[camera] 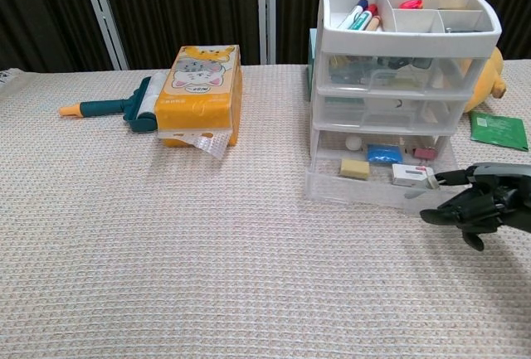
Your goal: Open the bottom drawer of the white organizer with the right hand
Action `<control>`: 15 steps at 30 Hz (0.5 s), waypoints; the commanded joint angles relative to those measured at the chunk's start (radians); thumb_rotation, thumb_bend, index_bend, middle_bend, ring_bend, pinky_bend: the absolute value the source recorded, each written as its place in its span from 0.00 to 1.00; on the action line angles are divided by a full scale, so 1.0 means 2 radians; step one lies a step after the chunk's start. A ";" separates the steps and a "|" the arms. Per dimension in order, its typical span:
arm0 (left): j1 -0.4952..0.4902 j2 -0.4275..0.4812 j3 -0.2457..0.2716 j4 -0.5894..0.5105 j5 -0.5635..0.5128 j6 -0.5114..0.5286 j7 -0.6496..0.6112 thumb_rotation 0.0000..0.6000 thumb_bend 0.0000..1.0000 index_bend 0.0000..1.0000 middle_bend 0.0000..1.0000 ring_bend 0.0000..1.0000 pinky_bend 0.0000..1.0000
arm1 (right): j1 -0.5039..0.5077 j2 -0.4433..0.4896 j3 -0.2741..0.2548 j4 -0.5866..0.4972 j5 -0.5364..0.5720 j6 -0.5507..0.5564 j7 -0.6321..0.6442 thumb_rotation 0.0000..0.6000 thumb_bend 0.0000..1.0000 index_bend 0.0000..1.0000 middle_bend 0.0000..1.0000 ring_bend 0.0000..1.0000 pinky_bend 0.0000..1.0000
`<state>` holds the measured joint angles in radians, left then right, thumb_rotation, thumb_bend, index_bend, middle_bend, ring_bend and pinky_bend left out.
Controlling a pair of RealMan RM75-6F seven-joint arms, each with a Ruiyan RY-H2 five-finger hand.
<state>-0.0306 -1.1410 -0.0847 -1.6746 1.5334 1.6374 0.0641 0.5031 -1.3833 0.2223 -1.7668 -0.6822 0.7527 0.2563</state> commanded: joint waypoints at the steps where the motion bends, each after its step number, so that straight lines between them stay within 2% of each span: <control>1: 0.001 0.002 0.000 0.000 0.000 0.001 -0.008 1.00 0.07 0.00 0.00 0.00 0.00 | -0.009 0.011 -0.005 -0.014 -0.016 -0.009 0.009 1.00 0.29 0.35 0.86 0.89 0.72; 8: 0.001 0.003 0.001 0.000 0.002 0.002 -0.008 1.00 0.07 0.00 0.00 0.00 0.00 | -0.032 0.032 -0.016 -0.045 -0.068 -0.011 0.027 1.00 0.29 0.35 0.86 0.89 0.72; 15: 0.003 0.002 0.001 -0.002 0.003 0.004 -0.005 1.00 0.07 0.00 0.00 0.00 0.00 | -0.038 0.039 -0.021 -0.056 -0.091 -0.009 0.033 1.00 0.29 0.33 0.86 0.89 0.72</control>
<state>-0.0253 -1.1369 -0.0824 -1.6779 1.5396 1.6451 0.0542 0.4273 -1.3054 0.1816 -1.8776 -0.8633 0.7347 0.3215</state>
